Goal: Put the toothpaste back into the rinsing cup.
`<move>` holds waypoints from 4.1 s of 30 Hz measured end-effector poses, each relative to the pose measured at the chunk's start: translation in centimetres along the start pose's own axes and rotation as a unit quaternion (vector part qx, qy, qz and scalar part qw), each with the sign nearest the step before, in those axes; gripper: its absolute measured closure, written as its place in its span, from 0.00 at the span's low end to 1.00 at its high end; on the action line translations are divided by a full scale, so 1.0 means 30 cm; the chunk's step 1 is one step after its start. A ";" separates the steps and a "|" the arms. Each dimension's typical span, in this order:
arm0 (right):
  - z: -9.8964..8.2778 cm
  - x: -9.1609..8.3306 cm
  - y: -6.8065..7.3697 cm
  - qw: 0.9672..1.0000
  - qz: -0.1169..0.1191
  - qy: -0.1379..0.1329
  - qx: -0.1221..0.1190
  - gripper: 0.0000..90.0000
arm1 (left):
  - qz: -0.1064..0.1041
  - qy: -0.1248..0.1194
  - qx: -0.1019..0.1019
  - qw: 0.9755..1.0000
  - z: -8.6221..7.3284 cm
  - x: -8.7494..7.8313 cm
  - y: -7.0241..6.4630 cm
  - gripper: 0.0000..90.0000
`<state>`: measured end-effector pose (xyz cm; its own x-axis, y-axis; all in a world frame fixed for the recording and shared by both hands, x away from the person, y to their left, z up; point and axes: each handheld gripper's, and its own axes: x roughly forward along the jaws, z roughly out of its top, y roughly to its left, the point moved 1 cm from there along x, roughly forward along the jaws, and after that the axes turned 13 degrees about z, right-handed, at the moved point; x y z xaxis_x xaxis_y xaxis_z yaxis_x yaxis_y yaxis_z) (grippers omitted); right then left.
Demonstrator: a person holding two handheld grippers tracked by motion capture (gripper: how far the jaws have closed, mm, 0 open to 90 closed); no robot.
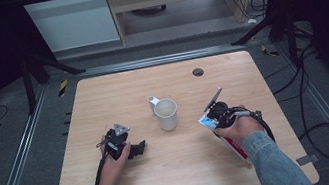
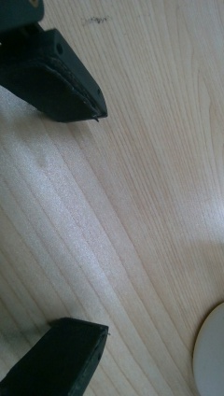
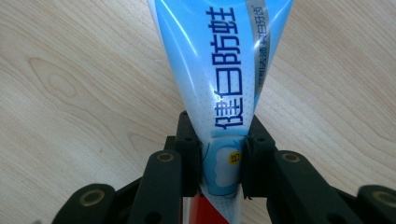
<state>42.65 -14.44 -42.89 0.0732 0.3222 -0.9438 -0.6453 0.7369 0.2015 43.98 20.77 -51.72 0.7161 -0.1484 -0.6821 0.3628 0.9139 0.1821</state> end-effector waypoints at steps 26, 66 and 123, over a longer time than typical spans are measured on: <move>0.035 -0.152 0.023 0.996 -0.002 -0.088 -0.015 0.81 | 0.000 -0.001 -0.001 1.000 0.000 0.000 0.000 0.00; 0.122 -0.220 0.110 0.952 0.031 -0.300 -0.051 0.80 | -0.004 -0.001 0.005 1.000 0.000 0.000 0.004 0.00; 0.305 -0.334 0.224 0.885 -0.016 -0.460 -0.071 0.80 | -0.004 -0.004 0.000 1.000 0.002 0.004 0.001 0.00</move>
<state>44.54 -7.29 -29.68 0.6392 0.6982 -0.3224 -0.7159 0.6934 0.0821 44.11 20.77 -51.74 0.7175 -0.1579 -0.6784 0.3686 0.9125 0.1776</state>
